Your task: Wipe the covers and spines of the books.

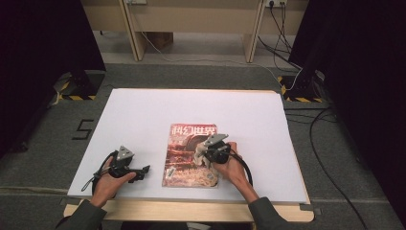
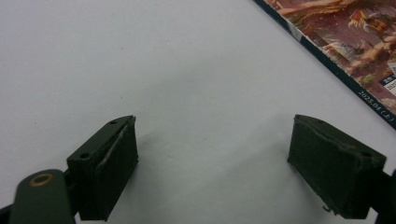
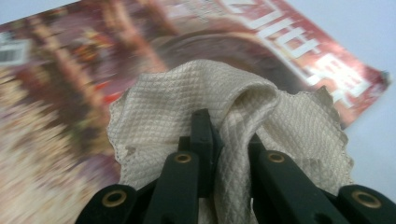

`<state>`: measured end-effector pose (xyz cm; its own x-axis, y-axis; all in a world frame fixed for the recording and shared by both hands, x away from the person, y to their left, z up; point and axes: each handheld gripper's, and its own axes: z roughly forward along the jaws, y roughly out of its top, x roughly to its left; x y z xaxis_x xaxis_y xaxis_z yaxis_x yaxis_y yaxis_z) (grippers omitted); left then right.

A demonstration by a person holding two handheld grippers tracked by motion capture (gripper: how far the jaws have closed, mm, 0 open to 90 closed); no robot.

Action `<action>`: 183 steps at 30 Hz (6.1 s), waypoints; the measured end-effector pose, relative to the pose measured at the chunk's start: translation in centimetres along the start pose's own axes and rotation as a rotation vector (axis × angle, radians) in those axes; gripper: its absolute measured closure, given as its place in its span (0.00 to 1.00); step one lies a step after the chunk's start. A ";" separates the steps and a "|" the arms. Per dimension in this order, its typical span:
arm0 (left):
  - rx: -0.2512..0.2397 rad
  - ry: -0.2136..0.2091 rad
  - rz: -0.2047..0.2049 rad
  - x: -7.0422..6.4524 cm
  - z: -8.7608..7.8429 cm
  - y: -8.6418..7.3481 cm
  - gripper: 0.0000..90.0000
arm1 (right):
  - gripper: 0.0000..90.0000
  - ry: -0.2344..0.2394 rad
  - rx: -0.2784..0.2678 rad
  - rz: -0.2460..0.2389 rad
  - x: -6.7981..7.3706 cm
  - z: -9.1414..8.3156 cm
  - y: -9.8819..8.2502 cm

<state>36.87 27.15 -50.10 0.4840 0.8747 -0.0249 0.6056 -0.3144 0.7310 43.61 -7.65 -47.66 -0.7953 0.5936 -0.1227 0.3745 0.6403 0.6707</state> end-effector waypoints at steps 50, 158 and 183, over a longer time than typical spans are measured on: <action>-0.006 0.001 0.003 0.0 0.0 -0.1 0.16 | 0.92 -0.115 0.062 0.008 -0.9 10.7 11.7; -0.012 0.001 -0.003 -0.1 0.0 -0.2 0.16 | 0.91 -0.069 0.048 0.066 -4.4 0.5 0.3; -0.008 0.000 -0.002 0.0 0.0 -0.2 0.16 | 0.91 -0.176 0.111 0.034 -5.9 5.8 6.1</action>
<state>36.72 27.17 -50.23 0.4827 0.8754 -0.0259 0.6012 -0.3097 0.7366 53.34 -4.41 -47.04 -0.6895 0.6854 -0.2340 0.4575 0.6626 0.5930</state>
